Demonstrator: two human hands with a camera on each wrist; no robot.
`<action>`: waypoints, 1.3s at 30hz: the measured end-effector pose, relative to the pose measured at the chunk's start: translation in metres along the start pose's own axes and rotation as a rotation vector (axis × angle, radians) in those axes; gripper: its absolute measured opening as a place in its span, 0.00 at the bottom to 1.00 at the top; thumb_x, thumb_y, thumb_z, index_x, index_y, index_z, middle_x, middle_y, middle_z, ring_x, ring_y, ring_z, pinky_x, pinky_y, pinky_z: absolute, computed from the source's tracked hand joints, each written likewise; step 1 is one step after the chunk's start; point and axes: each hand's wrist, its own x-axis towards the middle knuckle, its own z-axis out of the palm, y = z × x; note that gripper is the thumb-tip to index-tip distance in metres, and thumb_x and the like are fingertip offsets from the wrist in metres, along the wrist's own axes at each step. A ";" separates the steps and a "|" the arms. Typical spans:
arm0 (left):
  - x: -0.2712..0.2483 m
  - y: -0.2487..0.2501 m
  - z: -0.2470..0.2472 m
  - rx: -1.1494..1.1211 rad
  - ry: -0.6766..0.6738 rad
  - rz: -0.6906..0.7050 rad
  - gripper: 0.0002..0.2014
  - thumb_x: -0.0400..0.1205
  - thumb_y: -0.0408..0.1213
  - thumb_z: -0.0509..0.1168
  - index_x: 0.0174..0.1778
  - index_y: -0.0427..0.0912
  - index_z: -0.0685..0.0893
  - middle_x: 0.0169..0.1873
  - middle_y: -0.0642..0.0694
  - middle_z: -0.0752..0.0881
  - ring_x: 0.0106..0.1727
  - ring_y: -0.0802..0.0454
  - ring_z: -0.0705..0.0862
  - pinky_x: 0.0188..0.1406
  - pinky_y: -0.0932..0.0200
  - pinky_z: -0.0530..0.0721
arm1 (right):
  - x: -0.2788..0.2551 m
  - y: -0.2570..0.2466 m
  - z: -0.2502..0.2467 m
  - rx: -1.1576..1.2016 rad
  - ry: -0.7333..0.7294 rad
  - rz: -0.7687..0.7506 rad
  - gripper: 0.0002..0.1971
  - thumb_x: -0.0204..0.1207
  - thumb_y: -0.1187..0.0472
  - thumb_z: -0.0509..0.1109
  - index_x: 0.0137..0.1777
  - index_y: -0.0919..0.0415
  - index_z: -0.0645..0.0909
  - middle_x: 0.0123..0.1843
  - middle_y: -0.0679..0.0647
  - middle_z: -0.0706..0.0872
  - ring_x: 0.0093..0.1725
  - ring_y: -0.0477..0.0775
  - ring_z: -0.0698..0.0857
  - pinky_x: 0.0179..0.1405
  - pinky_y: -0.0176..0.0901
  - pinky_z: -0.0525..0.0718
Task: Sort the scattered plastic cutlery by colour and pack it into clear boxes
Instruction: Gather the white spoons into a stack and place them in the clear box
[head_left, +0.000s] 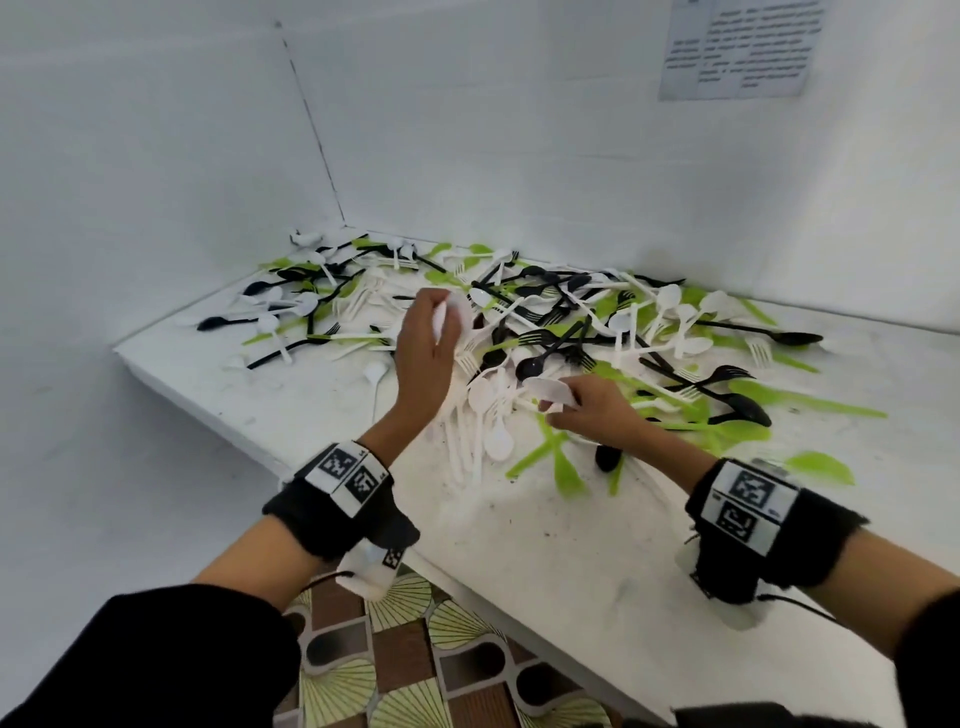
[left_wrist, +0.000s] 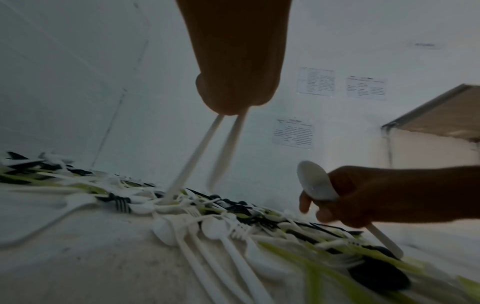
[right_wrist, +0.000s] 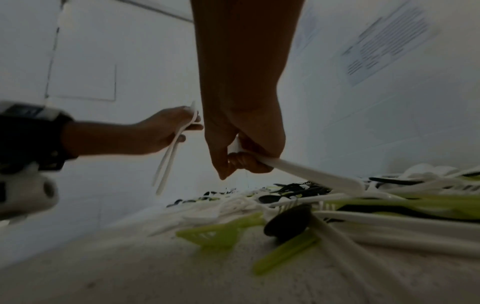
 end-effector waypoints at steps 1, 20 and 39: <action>0.005 -0.004 -0.004 0.016 0.003 -0.041 0.24 0.81 0.53 0.51 0.54 0.34 0.76 0.40 0.52 0.78 0.37 0.59 0.77 0.38 0.67 0.75 | 0.003 -0.002 0.005 -0.056 -0.047 -0.054 0.10 0.71 0.68 0.72 0.52 0.65 0.86 0.30 0.46 0.78 0.30 0.44 0.75 0.28 0.31 0.67; 0.025 -0.025 -0.006 -0.030 -0.193 -0.351 0.11 0.87 0.32 0.52 0.52 0.42 0.80 0.48 0.48 0.79 0.26 0.65 0.80 0.24 0.66 0.81 | 0.049 0.008 0.036 -0.447 -0.446 -0.385 0.17 0.72 0.58 0.74 0.61 0.57 0.82 0.58 0.54 0.78 0.58 0.53 0.78 0.41 0.38 0.68; 0.010 -0.075 0.046 0.566 -0.810 -0.364 0.27 0.69 0.28 0.76 0.64 0.42 0.82 0.43 0.47 0.72 0.58 0.43 0.75 0.40 0.63 0.61 | 0.048 0.018 -0.073 0.604 0.364 -0.237 0.02 0.81 0.60 0.66 0.47 0.53 0.77 0.40 0.43 0.82 0.37 0.31 0.79 0.40 0.25 0.74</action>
